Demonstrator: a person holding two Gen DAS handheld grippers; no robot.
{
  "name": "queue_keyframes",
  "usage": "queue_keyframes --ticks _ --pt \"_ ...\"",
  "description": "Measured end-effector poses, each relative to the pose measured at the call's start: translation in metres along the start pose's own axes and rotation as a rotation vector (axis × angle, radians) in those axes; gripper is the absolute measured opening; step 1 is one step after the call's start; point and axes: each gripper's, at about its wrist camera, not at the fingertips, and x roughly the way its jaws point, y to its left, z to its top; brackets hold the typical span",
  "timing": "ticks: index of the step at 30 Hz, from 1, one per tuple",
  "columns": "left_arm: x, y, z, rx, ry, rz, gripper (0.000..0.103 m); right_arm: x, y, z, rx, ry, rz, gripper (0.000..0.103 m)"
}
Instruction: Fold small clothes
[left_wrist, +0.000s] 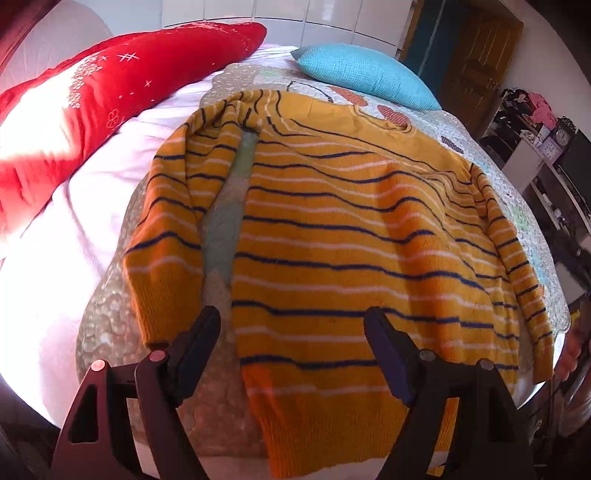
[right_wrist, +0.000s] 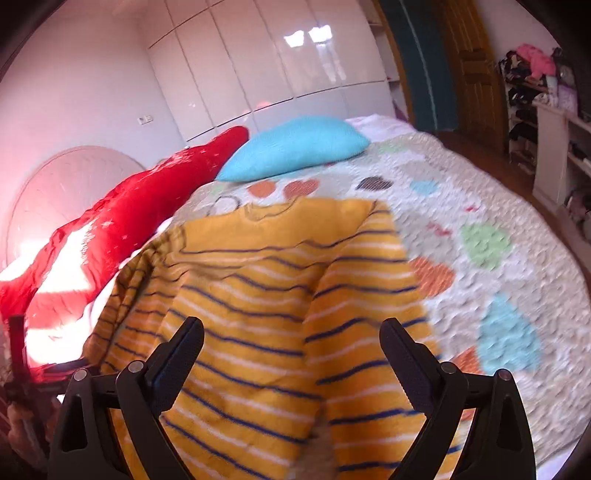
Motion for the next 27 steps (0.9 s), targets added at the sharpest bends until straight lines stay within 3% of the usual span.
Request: queue_keyframes --ticks 3,9,10,11,12,13,14,17,20,24,26,27 --pt "-0.009 0.0 -0.012 -0.061 -0.014 -0.024 0.079 0.042 -0.039 0.027 0.041 0.087 -0.073 0.099" --pt "-0.016 -0.013 -0.027 -0.073 -0.029 -0.033 0.079 0.146 -0.106 0.041 0.268 0.282 0.011 0.096" --pt "-0.014 -0.014 -0.027 -0.069 -0.021 -0.02 0.079 0.153 -0.107 0.041 0.281 0.272 0.021 0.096" --pt "-0.013 -0.014 -0.027 -0.068 -0.014 -0.006 0.079 0.153 -0.106 0.043 0.274 0.248 0.033 0.091" --pt "-0.013 -0.013 -0.027 -0.07 -0.013 0.004 0.079 0.154 -0.103 0.045 0.267 0.251 0.071 0.059" --pt "-0.013 -0.012 -0.026 -0.076 -0.015 0.011 0.079 0.155 -0.099 0.046 0.263 0.269 0.12 0.036" --pt "-0.014 -0.009 -0.025 -0.085 -0.017 0.018 0.079 0.156 -0.096 0.046 0.259 0.284 0.149 0.02" --pt "-0.015 -0.001 -0.02 -0.121 -0.022 0.027 0.079 0.146 -0.088 0.053 0.191 0.271 0.14 0.014" --pt "-0.017 0.005 -0.017 -0.146 -0.032 0.044 0.079 0.142 -0.091 0.074 0.123 0.241 0.039 0.011" --pt "-0.018 0.008 -0.016 -0.147 -0.033 0.076 0.079 0.153 -0.119 0.113 0.064 0.202 -0.217 0.011" --pt "-0.018 0.009 -0.017 -0.153 -0.031 0.091 0.079 0.168 -0.132 0.123 0.013 0.227 -0.354 0.012" --pt "-0.017 0.01 -0.017 -0.161 -0.027 0.094 0.079 0.176 -0.139 0.124 0.02 0.266 -0.378 0.012"
